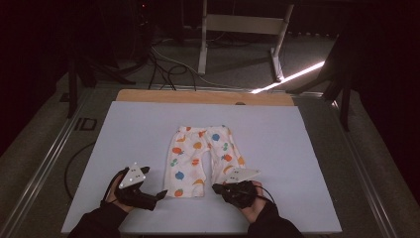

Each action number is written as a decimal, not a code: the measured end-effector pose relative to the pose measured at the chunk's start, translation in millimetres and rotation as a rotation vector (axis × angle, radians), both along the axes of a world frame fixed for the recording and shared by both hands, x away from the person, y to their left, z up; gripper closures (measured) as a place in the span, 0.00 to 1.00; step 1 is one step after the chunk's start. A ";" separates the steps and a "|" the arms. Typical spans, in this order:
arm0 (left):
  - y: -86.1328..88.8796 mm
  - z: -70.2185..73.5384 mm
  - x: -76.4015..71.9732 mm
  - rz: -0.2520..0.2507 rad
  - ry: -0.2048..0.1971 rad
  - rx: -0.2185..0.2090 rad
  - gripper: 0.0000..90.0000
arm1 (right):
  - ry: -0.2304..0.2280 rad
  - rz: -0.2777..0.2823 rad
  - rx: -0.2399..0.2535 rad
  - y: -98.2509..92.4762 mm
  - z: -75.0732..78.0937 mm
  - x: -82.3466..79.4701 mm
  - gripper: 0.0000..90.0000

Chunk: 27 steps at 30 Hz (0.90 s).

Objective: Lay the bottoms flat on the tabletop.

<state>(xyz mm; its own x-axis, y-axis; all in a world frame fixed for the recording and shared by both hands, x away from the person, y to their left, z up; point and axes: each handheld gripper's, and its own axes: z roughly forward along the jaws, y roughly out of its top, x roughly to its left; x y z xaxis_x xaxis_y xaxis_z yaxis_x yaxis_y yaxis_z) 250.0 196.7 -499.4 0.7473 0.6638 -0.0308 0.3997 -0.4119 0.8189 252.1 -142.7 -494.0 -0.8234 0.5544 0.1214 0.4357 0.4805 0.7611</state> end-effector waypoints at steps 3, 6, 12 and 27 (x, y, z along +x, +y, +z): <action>0.2 0.1 -0.1 0.001 -0.001 -0.003 0.00 | 0.002 0.025 -0.005 6.0 -2.9 -1.5 0.97; 0.0 0.1 -0.3 -0.001 -0.001 -0.006 0.00 | 0.004 0.033 -0.014 8.5 -5.5 -3.2 0.96; 0.3 1.1 -0.7 -0.004 -0.004 -0.011 0.00 | -0.047 0.012 0.040 -2.5 1.8 -2.0 0.56; -8.0 6.6 1.9 -0.044 -0.006 -0.020 0.00 | -0.131 -0.132 0.120 -49.7 11.8 22.6 0.17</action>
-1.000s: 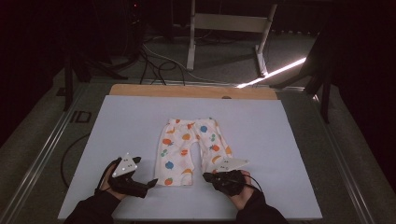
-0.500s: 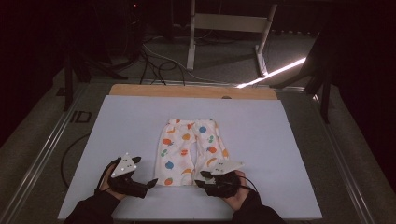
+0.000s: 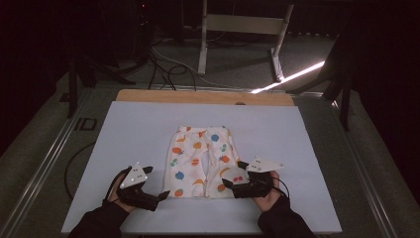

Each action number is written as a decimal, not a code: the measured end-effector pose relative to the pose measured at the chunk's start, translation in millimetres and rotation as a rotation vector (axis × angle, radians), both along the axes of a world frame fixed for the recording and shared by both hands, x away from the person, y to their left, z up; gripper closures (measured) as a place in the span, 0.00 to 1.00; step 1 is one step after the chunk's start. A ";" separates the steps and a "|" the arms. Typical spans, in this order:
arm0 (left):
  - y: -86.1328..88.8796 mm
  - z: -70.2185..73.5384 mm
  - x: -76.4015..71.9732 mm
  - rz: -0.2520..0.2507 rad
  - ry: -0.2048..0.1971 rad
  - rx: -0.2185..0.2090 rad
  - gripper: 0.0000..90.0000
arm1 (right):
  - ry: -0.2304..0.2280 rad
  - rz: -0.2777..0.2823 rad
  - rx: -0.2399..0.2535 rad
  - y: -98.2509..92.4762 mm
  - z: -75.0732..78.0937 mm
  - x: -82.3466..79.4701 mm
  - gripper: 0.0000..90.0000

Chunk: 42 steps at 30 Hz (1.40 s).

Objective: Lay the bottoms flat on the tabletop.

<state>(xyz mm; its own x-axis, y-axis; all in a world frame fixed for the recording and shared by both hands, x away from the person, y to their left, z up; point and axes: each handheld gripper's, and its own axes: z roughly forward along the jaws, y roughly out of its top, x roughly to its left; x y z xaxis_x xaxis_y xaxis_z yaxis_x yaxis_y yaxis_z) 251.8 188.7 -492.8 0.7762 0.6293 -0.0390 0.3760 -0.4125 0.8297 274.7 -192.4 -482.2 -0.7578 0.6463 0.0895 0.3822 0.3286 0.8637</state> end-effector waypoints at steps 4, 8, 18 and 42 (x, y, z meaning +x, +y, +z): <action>-5.0 5.7 7.8 -0.005 0.010 -0.017 0.00 | -0.021 -0.027 -0.032 -4.3 1.8 8.8 0.18; -10.6 10.6 17.8 0.002 0.028 -0.026 0.00 | -0.042 -0.063 -0.019 -7.8 3.7 22.1 0.17; -18.4 23.1 54.8 0.020 0.022 -0.016 0.00 | -0.052 -0.142 -0.033 -6.0 13.5 58.2 0.15; -42.7 27.3 160.0 0.212 0.033 0.051 0.00 | 0.052 -0.271 -0.043 16.7 18.7 137.8 0.21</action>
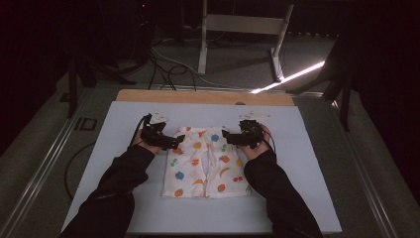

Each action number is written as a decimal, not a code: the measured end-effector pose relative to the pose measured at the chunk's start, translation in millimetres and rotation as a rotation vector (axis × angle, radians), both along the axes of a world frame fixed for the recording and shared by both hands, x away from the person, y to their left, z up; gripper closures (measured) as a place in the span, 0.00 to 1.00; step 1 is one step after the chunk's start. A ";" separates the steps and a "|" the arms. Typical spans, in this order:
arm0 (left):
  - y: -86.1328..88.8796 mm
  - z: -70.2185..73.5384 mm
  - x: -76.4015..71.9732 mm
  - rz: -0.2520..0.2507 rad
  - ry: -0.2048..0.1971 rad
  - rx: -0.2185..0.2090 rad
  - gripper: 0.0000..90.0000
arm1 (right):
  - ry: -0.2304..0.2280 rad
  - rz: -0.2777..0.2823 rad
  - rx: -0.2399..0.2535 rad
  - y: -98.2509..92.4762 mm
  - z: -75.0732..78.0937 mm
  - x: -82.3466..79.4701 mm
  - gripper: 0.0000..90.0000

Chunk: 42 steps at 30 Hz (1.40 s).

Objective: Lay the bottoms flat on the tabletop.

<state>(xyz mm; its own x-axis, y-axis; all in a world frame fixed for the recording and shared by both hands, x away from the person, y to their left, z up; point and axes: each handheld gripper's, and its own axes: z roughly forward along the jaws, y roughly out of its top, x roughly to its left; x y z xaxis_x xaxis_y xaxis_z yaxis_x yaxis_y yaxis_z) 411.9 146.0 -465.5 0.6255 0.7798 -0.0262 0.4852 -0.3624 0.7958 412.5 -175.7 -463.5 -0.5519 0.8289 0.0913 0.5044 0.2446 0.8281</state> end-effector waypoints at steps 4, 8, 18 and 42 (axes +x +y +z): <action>-3.8 -2.7 12.1 0.024 0.064 -0.003 0.00 | 0.025 -0.013 0.027 0.0 0.2 10.0 0.27; -8.5 -10.9 26.6 0.062 0.119 0.009 0.02 | 0.081 -0.048 0.047 1.1 -3.9 27.7 0.38; -10.2 -42.4 38.9 0.111 0.185 0.084 0.21 | 0.196 -0.070 -0.088 14.8 -33.8 49.6 0.55; -22.8 -42.0 51.9 0.064 0.126 0.114 0.99 | 0.244 -0.081 -0.150 3.0 -38.4 55.1 0.99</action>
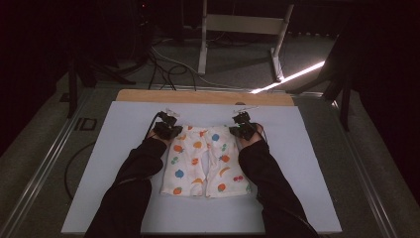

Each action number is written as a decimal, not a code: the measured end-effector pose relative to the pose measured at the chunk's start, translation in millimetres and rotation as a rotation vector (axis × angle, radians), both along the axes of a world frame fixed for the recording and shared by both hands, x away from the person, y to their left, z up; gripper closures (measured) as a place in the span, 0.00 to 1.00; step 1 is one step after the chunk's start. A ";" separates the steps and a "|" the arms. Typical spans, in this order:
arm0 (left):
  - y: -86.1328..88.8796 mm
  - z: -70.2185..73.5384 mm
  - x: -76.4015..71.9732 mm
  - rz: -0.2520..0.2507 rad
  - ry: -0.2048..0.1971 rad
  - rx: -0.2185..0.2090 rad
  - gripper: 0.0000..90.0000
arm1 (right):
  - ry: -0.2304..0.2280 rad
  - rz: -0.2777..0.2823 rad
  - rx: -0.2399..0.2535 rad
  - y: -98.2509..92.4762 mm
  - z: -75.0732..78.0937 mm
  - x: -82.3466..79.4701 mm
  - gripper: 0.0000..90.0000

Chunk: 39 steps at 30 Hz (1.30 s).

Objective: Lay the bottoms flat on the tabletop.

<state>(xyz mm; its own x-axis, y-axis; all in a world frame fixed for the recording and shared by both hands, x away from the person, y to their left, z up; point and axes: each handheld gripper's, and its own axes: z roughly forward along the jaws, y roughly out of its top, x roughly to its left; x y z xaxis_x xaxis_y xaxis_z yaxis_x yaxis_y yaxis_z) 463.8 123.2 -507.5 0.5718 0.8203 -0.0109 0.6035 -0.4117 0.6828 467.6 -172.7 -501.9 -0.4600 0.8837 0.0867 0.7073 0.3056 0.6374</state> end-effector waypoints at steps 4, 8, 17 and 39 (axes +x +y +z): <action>0.9 9.8 6.2 0.009 -0.018 -0.006 0.99 | -0.014 -0.011 0.019 -4.6 6.0 4.7 0.99; 1.7 18.4 12.4 0.016 -0.043 -0.020 0.99 | -0.026 -0.020 0.011 -3.0 10.2 11.0 0.99; -3.3 9.0 19.1 0.023 -0.026 -0.025 0.99 | -0.025 -0.058 0.004 -3.2 8.8 24.6 0.99; -3.5 33.1 -12.8 -0.049 -0.093 -0.120 0.00 | -0.060 0.105 -0.014 15.1 31.7 -9.1 0.83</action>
